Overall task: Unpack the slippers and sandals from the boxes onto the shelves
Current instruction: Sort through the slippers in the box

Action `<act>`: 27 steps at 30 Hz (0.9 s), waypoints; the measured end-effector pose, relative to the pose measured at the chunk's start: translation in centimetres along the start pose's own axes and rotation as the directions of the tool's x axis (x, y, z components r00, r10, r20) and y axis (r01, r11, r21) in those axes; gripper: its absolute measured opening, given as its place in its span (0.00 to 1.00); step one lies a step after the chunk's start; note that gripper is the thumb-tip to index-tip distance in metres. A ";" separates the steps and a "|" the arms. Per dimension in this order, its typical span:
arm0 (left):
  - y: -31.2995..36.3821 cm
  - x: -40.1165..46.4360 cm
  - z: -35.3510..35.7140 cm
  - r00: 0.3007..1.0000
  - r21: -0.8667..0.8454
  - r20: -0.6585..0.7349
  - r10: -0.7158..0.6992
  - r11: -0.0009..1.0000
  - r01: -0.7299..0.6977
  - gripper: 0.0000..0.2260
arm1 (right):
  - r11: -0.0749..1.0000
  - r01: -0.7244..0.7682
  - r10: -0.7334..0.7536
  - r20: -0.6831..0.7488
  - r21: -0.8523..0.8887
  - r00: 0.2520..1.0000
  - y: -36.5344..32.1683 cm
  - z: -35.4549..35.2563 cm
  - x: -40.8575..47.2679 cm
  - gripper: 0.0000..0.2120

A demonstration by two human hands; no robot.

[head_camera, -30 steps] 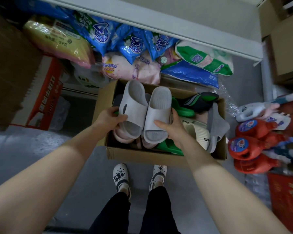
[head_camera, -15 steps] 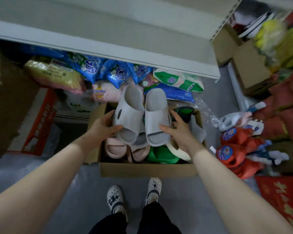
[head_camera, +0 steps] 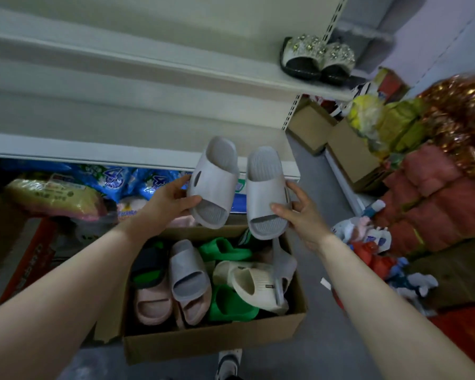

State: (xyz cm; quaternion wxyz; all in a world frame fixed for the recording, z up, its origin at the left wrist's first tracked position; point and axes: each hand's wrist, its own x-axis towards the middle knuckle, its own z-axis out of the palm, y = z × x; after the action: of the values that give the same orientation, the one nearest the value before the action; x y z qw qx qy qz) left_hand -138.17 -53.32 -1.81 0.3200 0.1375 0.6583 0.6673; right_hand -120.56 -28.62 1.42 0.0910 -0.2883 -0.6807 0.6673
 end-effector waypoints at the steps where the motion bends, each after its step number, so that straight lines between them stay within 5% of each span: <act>1: 0.2 0.9 0.7 1.000 0.008 0.006 0.002 1.000 -0.002 0.25 | 1.000 -0.011 0.011 -0.007 0.000 1.000 -0.2 -0.8 0.9 0.32; 9: -0.2 11.1 6.1 0.983 0.082 -0.148 -0.112 0.989 0.125 0.17 | 0.989 -0.145 0.142 -0.067 -0.040 0.988 0.6 -5.9 12.7 0.32; 14: -0.8 17.6 8.0 0.968 0.246 -0.208 -0.139 0.951 0.189 0.19 | 0.985 -0.160 0.155 -0.081 -0.069 0.985 1.6 -7.5 20.6 0.32; 17: -0.9 20.8 9.0 0.966 0.462 -0.252 -0.059 0.870 0.174 0.17 | 0.967 -0.097 0.077 -0.091 -0.237 0.993 2.6 -8.6 24.3 0.33; 21: -1.5 22.9 10.5 0.961 0.745 -0.225 0.163 0.664 0.062 0.33 | 0.760 0.099 -0.139 -0.012 -0.642 0.990 2.8 -9.5 26.4 0.38; 24: -3.0 23.1 12.0 0.982 0.838 -0.064 0.178 0.544 -0.044 0.49 | 0.607 0.229 -0.158 0.167 -0.761 0.973 2.9 -9.6 27.0 0.47; 27: -4.1 24.2 12.6 0.976 0.900 -0.018 0.219 0.428 -0.079 0.51 | 0.467 0.353 -0.209 0.287 -0.811 0.935 3.1 -9.6 28.1 0.47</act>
State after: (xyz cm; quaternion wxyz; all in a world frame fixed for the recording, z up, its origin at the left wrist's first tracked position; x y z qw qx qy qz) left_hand -147.84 -28.98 -10.37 0.0944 0.2986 0.9155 0.2525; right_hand -137.82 -6.10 -8.03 -0.0038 -0.1295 -0.9614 0.2427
